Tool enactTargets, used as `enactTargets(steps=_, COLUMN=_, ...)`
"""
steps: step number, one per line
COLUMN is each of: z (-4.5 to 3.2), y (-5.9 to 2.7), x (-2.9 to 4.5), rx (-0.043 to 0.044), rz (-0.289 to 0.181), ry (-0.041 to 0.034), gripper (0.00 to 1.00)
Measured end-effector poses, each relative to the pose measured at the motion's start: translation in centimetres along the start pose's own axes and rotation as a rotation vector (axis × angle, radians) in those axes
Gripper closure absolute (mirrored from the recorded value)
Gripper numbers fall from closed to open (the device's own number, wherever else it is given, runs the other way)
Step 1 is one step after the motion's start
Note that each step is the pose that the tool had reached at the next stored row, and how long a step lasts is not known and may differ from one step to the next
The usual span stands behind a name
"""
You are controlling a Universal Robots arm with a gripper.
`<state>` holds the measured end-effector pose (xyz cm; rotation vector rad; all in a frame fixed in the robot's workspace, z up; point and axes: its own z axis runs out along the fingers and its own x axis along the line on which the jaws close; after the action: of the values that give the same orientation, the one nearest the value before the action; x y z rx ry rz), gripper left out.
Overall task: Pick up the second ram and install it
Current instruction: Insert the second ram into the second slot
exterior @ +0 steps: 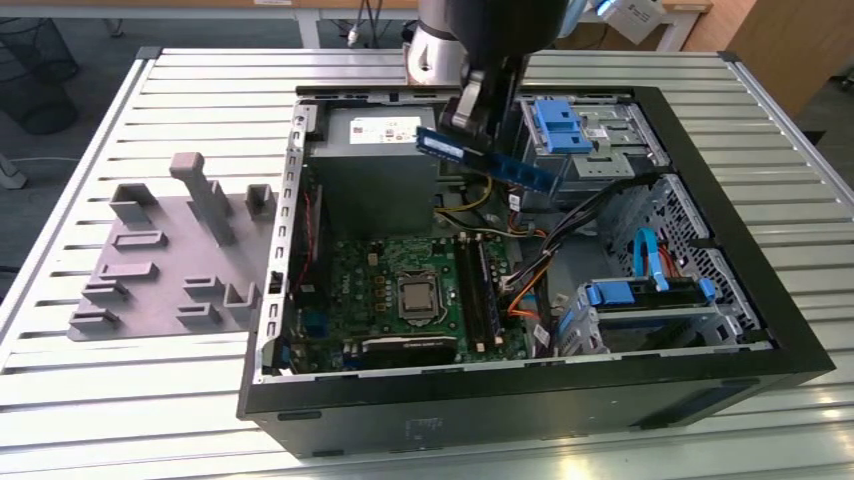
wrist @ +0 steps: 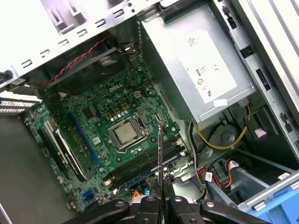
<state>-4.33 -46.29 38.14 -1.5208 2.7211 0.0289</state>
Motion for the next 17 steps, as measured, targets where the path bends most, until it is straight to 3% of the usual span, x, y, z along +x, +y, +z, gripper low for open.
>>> enactTargets(steps=17, z=0.16, y=0.02, x=-0.03, rx=0.0089, rz=0.295, ry=-0.0013, gripper=0.86)
